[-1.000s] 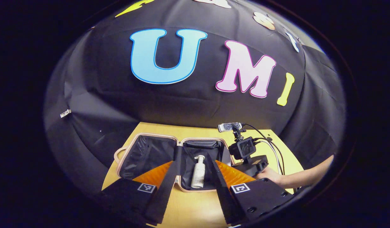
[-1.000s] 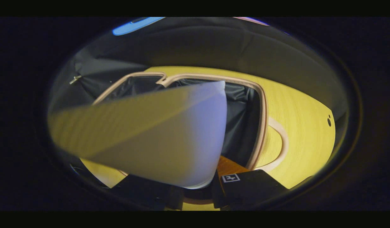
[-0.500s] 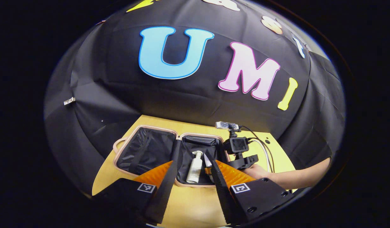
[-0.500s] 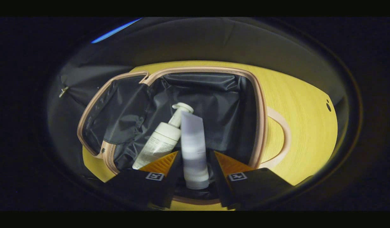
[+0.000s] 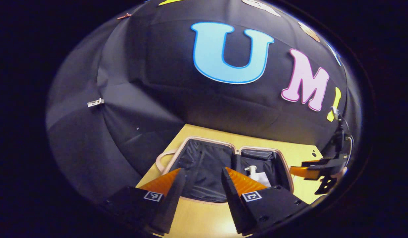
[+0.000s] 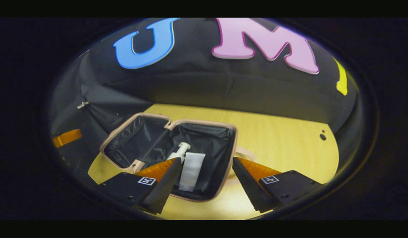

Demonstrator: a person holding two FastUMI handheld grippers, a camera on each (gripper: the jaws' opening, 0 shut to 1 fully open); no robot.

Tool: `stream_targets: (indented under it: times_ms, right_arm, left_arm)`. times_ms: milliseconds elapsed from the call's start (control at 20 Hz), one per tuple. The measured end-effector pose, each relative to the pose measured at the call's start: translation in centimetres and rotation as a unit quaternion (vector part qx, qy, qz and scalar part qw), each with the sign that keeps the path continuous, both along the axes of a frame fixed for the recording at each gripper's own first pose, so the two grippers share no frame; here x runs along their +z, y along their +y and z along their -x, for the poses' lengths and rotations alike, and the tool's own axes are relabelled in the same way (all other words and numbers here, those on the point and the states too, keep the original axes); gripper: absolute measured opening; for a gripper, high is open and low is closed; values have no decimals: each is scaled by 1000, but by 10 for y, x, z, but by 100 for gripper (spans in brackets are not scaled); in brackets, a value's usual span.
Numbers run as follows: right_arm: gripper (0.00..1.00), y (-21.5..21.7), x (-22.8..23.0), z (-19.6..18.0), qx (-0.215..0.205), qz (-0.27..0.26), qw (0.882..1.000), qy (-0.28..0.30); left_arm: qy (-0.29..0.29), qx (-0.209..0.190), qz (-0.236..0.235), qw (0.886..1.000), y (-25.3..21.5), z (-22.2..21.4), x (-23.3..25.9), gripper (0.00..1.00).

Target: First open the suitcase, pack the skin care products into it, and then close the suitcase.

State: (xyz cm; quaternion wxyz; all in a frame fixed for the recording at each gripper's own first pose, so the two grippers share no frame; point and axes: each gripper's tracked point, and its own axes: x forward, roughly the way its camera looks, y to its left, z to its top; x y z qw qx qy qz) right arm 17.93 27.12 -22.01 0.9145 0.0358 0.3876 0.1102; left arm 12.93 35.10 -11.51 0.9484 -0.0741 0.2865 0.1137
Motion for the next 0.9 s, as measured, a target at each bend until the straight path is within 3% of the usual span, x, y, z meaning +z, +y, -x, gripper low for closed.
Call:
stream_targets:
  times_ms: [150,350,600,850,900]
  right_arm:
    - [98,-29,40,3,-25,7,998,-52]
    - [98,-69,58,12,-54,24,993,-101]
    - [98,-91,44,52,-65,38,994,-83]
    - [98,-102,26,82,-72,40,995,-54]
    - [98,-105,24,85,-79,41,995,-51]
  left_arm:
    - [38,34,-13,999,73,-22,-38,80]
    - [78,33,20,996,116,-54,-88,82]
    - [136,38,59,988,149,-86,-145,81]
    - [189,46,85,977,151,-91,-185,66]
    - [189,42,94,977,148,-93,-187,74]
